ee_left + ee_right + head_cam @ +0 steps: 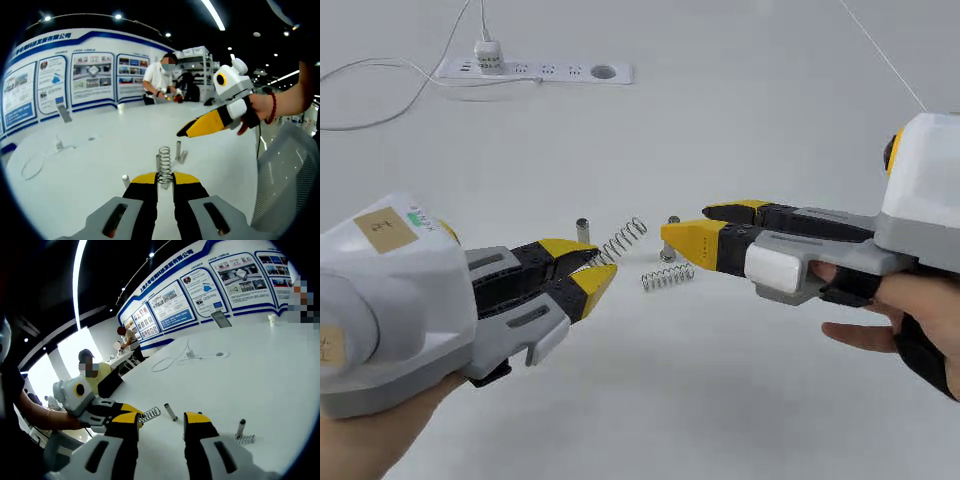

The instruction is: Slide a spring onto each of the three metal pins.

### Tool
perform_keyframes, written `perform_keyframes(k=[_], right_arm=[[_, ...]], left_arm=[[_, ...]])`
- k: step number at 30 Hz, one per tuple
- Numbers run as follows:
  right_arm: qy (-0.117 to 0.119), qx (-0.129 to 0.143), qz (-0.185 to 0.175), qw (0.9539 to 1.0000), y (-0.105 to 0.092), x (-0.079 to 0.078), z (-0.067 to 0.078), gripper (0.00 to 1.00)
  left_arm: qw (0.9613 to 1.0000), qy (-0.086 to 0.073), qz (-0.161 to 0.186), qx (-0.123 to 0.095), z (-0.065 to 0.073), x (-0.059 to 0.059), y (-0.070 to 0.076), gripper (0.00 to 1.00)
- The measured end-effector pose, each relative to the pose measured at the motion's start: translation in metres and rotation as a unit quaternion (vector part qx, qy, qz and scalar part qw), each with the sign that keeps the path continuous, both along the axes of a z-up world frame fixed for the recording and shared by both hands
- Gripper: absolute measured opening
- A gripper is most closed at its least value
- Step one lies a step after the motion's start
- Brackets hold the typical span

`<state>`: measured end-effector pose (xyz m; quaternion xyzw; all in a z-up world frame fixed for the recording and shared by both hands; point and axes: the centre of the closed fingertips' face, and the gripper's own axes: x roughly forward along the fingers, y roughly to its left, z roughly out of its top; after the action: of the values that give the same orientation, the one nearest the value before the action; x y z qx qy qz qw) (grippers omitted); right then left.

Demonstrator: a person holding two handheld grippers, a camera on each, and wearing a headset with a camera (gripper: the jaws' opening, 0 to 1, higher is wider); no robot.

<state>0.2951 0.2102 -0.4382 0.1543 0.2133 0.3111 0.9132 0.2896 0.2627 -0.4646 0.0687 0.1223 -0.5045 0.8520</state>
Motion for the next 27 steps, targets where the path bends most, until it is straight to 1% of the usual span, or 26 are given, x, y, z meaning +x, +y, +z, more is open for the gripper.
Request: perform_keyframes(k=[4, 6, 7, 9, 11, 13, 14, 18, 19, 23, 27], right_arm=[[0.006, 0.027, 0.000, 0.9996, 0.006, 0.001, 0.004, 0.36], [0.007, 0.039, -0.001, 0.9992, 0.008, 0.002, 0.006, 0.35], [0.009, 0.053, -0.001, 0.9986, 0.010, 0.002, 0.008, 0.35], [0.013, 0.067, -0.001, 0.9977, 0.013, 0.002, 0.009, 0.34], [0.014, 0.068, 0.001, 0.9976, 0.015, 0.002, 0.009, 0.33], [0.017, 0.080, 0.003, 0.9967, 0.018, 0.001, 0.010, 0.32], [0.018, 0.092, 0.002, 0.9956, 0.020, 0.002, 0.012, 0.32], [0.023, 0.113, 0.002, 0.9934, 0.021, 0.002, 0.015, 0.29], [0.025, 0.123, 0.001, 0.9921, 0.022, 0.002, 0.017, 0.28], [0.028, 0.129, 0.008, 0.9912, 0.024, 0.000, 0.018, 0.25], [0.031, 0.150, 0.009, 0.9882, 0.026, 0.000, 0.023, 0.20]], left_arm=[[0.9997, -0.007, -0.004, -0.024, 0.010, -0.003, -0.003, 0.10], [0.9995, -0.010, -0.005, -0.028, 0.012, -0.004, -0.003, 0.10], [0.9993, -0.013, -0.009, -0.033, 0.014, -0.005, -0.004, 0.10], [0.9990, -0.016, -0.010, -0.041, 0.017, -0.006, -0.005, 0.10], [0.9984, -0.012, -0.012, -0.054, 0.020, -0.007, -0.006, 0.10], [0.9978, -0.011, -0.012, -0.064, 0.023, -0.007, -0.007, 0.10], [0.9976, -0.011, -0.013, -0.068, 0.024, -0.007, -0.007, 0.10], [0.9968, -0.014, -0.021, -0.076, 0.027, -0.009, -0.009, 0.10], [0.9963, -0.014, -0.023, -0.081, 0.029, -0.010, -0.010, 0.10], [0.9955, -0.016, -0.029, -0.088, 0.031, -0.012, -0.012, 0.10], [0.9948, -0.013, -0.033, -0.096, 0.033, -0.014, -0.013, 0.10]])
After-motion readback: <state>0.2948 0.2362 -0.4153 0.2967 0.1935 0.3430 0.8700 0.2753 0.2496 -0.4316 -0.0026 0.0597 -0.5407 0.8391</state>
